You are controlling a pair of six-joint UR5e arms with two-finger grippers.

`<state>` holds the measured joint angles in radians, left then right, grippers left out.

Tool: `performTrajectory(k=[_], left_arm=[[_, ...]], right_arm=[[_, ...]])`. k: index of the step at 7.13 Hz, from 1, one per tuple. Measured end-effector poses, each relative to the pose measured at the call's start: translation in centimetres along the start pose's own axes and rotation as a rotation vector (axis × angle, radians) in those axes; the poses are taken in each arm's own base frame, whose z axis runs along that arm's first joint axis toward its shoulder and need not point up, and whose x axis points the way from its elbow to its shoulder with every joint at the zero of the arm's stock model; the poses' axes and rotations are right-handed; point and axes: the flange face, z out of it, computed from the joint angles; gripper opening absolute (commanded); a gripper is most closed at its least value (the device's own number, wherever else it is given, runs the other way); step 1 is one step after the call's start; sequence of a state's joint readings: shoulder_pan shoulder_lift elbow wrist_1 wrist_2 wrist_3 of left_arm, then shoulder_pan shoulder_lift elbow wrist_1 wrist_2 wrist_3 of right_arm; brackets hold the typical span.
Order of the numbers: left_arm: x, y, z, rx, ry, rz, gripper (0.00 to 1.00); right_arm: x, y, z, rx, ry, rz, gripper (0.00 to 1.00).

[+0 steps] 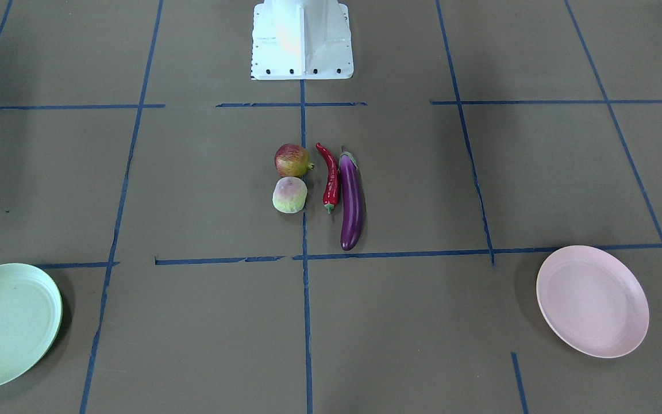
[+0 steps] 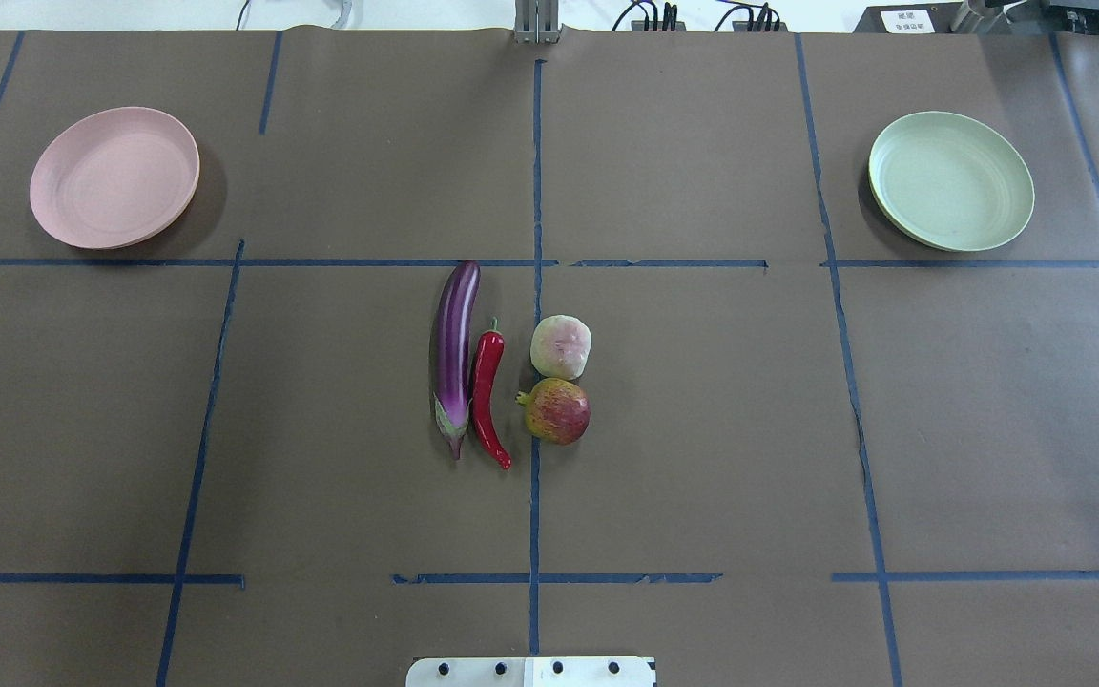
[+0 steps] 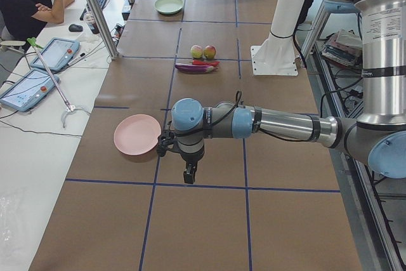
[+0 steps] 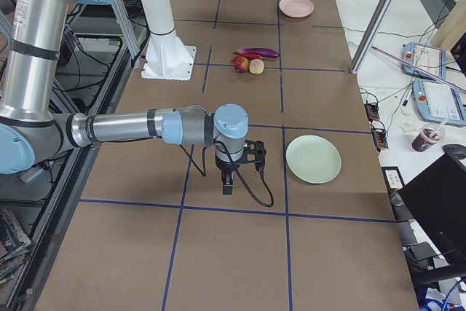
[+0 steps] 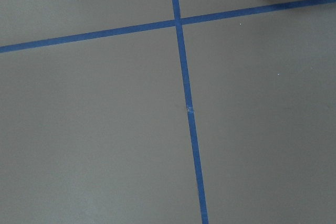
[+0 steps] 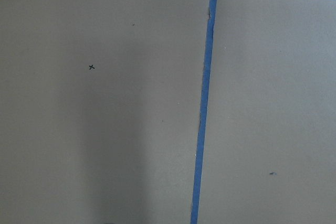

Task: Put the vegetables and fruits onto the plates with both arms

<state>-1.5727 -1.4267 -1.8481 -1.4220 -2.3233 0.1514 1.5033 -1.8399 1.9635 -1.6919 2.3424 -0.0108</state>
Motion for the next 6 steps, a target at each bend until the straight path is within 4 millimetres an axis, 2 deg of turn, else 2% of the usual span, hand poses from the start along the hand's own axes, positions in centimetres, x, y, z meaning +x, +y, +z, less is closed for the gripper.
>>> performTrajectory(k=[6], left_arm=[[0.16, 0.0, -0.04, 0.013, 0.0, 0.015, 1.0]], right_arm=[[-0.13, -0.04, -0.07, 0.002, -0.004, -0.003, 1.0]])
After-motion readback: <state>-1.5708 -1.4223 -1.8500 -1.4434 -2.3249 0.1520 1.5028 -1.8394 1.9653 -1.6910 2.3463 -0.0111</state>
